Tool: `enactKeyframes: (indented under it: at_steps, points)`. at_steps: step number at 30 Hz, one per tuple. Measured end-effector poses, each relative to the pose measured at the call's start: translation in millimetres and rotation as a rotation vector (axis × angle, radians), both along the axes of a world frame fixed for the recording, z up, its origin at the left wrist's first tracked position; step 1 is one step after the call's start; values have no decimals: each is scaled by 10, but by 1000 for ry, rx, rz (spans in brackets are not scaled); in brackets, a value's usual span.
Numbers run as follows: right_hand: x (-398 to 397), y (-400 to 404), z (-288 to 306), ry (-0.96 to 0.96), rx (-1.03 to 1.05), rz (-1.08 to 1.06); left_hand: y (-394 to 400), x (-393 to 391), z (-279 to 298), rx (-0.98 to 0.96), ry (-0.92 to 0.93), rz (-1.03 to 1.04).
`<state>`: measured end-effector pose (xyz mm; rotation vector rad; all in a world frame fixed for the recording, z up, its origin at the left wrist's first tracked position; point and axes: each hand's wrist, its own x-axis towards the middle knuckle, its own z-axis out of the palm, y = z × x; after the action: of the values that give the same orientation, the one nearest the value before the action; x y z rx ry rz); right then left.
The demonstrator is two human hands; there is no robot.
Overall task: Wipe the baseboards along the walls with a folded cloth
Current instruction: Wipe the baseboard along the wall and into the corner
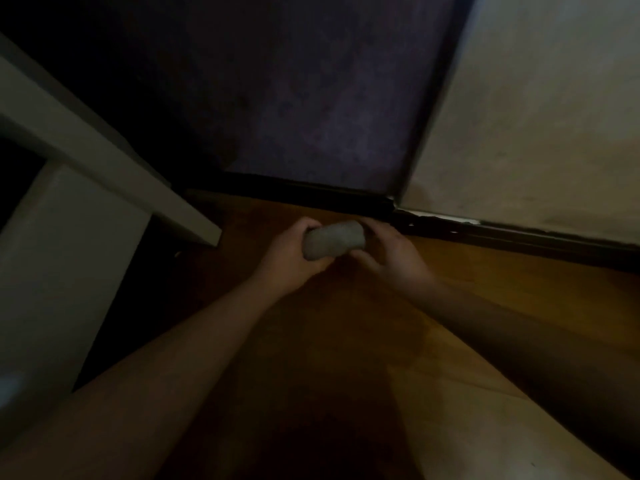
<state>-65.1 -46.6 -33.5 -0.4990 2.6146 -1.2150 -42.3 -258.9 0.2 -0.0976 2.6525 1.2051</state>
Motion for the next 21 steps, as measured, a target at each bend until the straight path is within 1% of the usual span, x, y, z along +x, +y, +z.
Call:
enactKeyframes:
  at_steps: [1, 3, 5, 7, 10, 12, 18, 19, 21]
  points:
    - [40, -48, -63, 19, 41, -32, -72, 51, -52, 11, 6, 97]
    - [161, -77, -204, 64, 192, -29, -173, 171, -163, 32, 41, 284]
    - [294, -49, -355, 90, 338, 33, -230, 265, -260, 39, 76, 436]
    - [403, 10, -503, 99, 423, 100, -261, 308, -349, 56, 75, 531]
    - [509, 123, -684, 152, 543, 198, -300, 315, -474, 49, 75, 584]
    - [541, 199, -764, 154, 599, 245, -312, 304, -554, 26, 76, 601]
    - [610, 338, -844, 159, 677, 290, -289, 127, -625, 75, 51, 654]
    - [615, 335, -841, 168, 680, 295, -279, 73, -628, 96, 51, 676]
    - [614, 340, -843, 182, 679, 294, -269, -73, -653, 215, 73, 782]
